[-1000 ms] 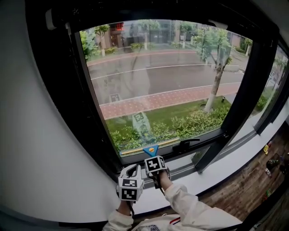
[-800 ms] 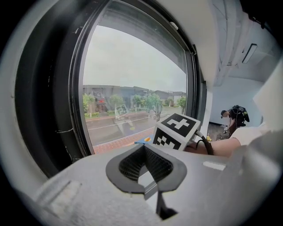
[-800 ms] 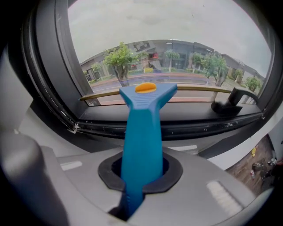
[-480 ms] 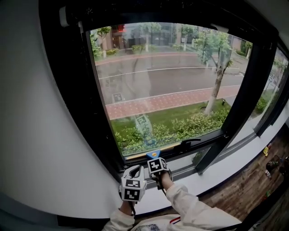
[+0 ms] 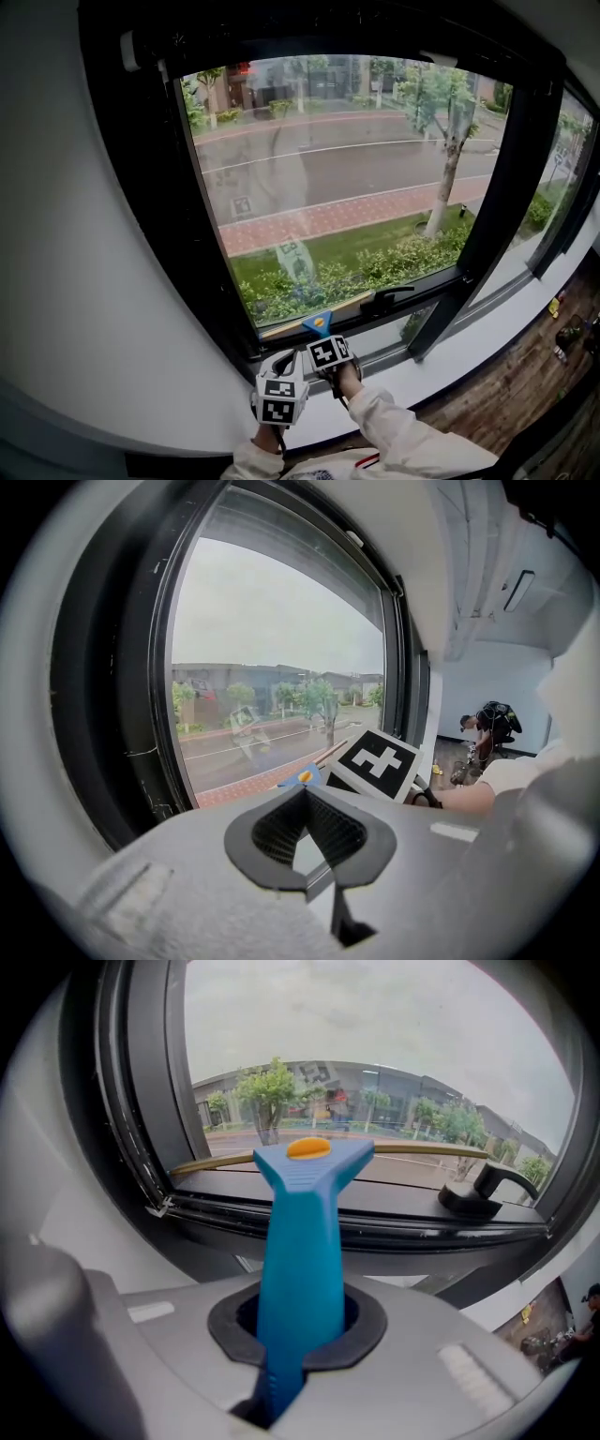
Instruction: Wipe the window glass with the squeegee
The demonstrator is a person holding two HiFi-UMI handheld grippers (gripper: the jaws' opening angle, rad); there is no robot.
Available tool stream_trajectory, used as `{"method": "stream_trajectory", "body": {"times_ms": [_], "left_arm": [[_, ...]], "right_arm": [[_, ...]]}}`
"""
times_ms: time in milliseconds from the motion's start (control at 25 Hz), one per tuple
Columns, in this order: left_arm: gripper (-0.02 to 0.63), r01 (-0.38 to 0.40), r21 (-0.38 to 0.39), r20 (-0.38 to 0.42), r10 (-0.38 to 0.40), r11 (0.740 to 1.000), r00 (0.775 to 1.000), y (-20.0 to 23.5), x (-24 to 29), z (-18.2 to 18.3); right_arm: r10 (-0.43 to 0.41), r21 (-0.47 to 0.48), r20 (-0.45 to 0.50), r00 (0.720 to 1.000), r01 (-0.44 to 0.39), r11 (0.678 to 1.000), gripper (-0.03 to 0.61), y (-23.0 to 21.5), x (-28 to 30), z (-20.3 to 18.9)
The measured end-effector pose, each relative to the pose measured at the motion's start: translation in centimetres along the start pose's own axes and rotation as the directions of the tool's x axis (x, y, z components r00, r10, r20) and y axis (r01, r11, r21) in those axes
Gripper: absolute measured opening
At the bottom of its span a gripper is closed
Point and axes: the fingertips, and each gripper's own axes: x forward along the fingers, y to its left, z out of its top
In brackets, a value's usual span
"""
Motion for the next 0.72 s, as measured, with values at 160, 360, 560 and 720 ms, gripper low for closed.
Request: {"method": "stream_trajectory", "body": {"times_ms": [160,360,560,720], "left_arm": [[0.0,0.023,0.011,0.021,-0.023,1.0,1.0,-1.4,-0.7,0.2],[0.0,0.056,0.011,0.054,-0.056,0.998,0.997,-4.1,-1.2,-0.1],[0.0,0.058,-0.02,0.062,-0.057,0.998,0.996,-6.6,-1.0,-2.1],[0.0,0.014,-0.061,0.039,-0.012,0.998,0.999,-8.4,-1.1,-3.6]], "right_arm": [[0.008,0.04,0.065,0.998,-0.01,0.999,0.034,-0.4,-2.8,-0.4],[-0.089,0.144,0.044,0.995,0.082,0.986,0.032,-4.3,-7.7,-4.1],[-0.083,0.185,0.109,0.991,0.062,0.981,0.034,-7.0,-10.5,-6.9],[-0.057,0.197,0.135,0.989,0.029,0.98,0.034,-9.3,-12.6,-9.0]]}}
